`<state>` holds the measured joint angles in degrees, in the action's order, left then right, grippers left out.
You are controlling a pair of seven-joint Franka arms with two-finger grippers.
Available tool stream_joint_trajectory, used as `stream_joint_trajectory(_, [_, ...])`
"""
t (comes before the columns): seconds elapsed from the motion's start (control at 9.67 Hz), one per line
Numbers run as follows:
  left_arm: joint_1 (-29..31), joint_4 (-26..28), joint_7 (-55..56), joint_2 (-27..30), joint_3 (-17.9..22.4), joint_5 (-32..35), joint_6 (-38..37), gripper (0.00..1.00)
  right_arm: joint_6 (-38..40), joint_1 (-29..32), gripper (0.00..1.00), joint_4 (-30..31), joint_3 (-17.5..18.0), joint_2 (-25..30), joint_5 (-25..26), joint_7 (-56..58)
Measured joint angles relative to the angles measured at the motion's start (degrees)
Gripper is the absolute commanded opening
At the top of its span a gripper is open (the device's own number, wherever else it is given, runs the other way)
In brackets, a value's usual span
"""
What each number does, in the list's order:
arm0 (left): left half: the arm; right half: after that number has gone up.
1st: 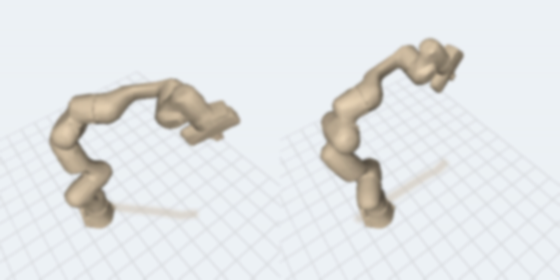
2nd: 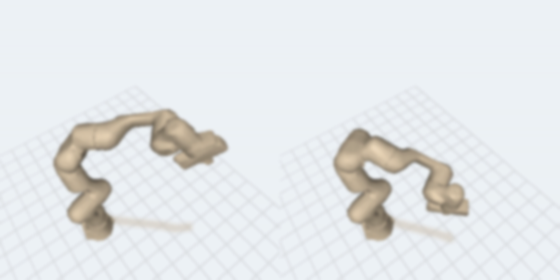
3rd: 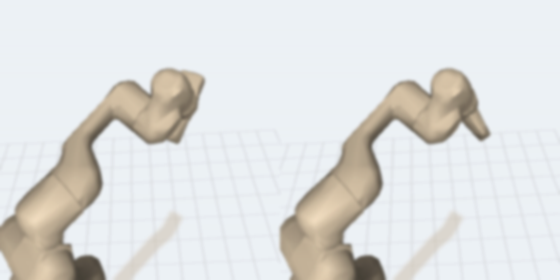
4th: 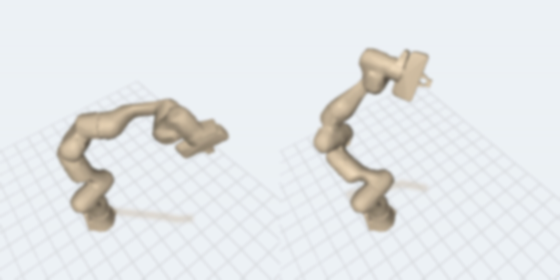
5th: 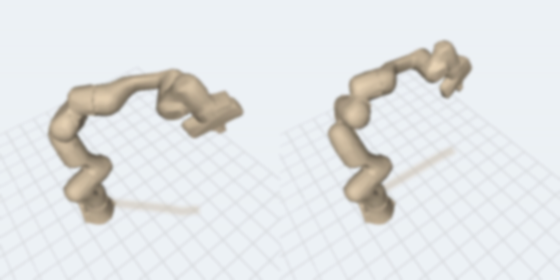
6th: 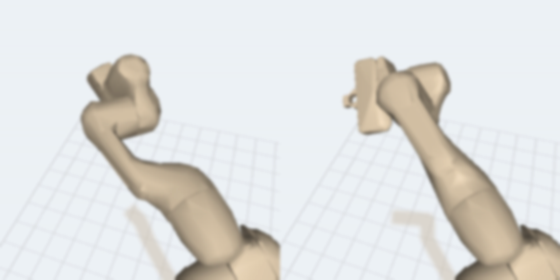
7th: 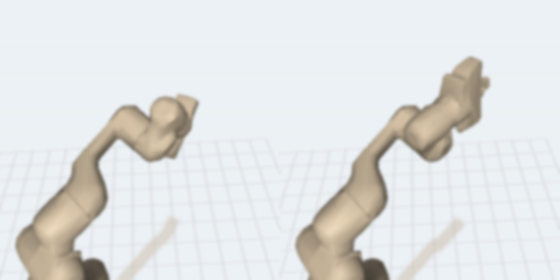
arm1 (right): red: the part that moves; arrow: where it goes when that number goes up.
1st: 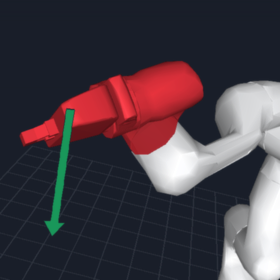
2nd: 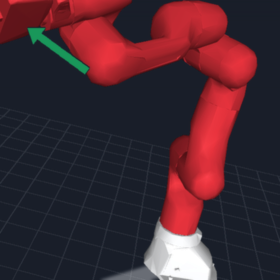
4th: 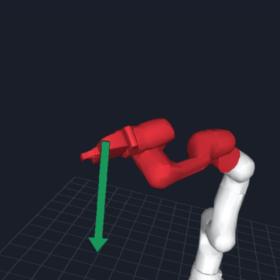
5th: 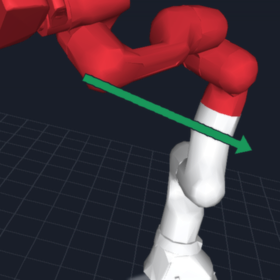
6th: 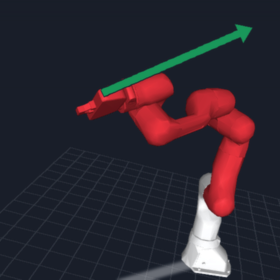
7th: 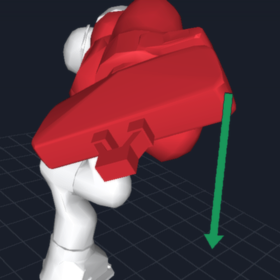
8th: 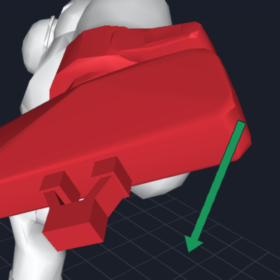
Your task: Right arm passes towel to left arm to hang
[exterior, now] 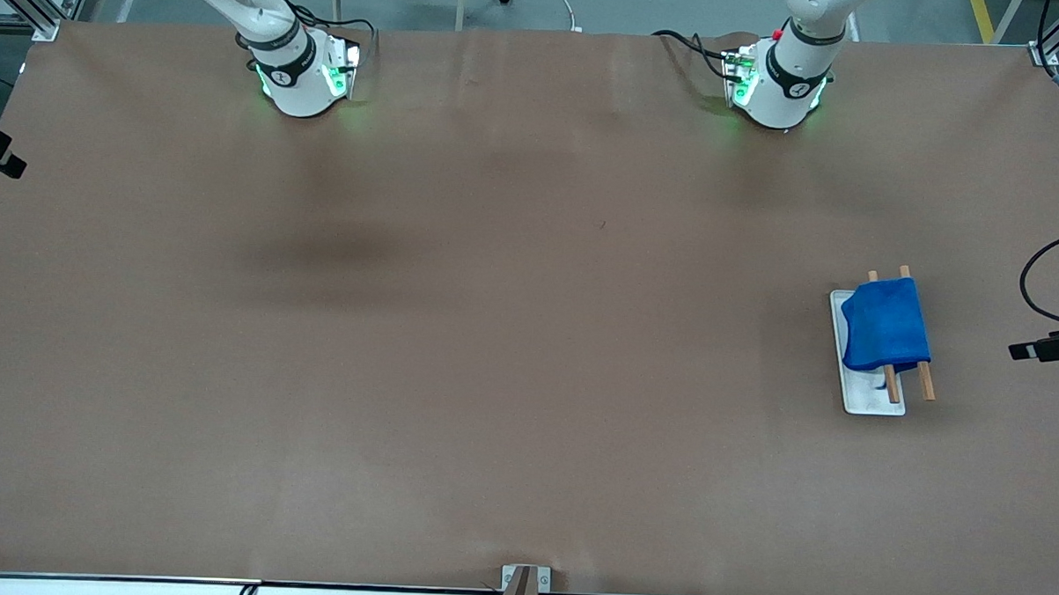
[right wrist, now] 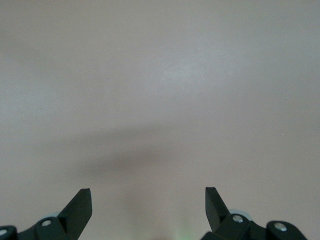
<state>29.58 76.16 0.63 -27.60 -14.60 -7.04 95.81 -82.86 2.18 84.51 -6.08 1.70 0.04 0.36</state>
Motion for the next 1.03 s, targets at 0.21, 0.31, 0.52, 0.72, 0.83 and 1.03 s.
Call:
stream_joint_trajectory(0.21, [-3.03, 0.02, 4.91, 4.96, -2.53, 0.65, -1.36, 1.0, 0.06, 0.05, 1.0, -0.02, 0.05, 0.0, 0.05, 0.0])
stream_joint_trajectory(0.31, [-3.39, 0.04, 6.11, 6.91, -4.49, 2.13, -2.53, 1.0, 0.09, 0.06, 1.0, -0.03, 0.03, 0.0, 0.07, 0.0])
stream_joint_trajectory(0.52, [-4.06, 0.01, 8.85, 10.28, -9.19, 4.27, -2.81, 1.0, 0.11, 0.07, 1.0, -0.03, -0.03, 0.0, 0.11, 0.0])
stream_joint_trajectory(0.72, [-4.44, 0.05, 9.66, 13.17, -14.07, 7.71, -2.89, 1.0, 0.14, 0.08, 1.0, -0.03, -0.07, 0.0, 0.12, 0.0])
stream_joint_trajectory(0.83, [-4.55, 0.06, 9.66, 14.43, -15.82, 8.76, -3.06, 1.0, 0.17, 0.08, 1.0, -0.03, -0.09, 0.0, 0.12, 0.0])
stream_joint_trajectory(1.03, [-8.01, 0.77, 9.43, 18.57, -12.84, 8.9, -5.23, 1.0, 0.22, 0.08, 1.0, -0.03, -0.13, 0.0, 0.12, 0.0])
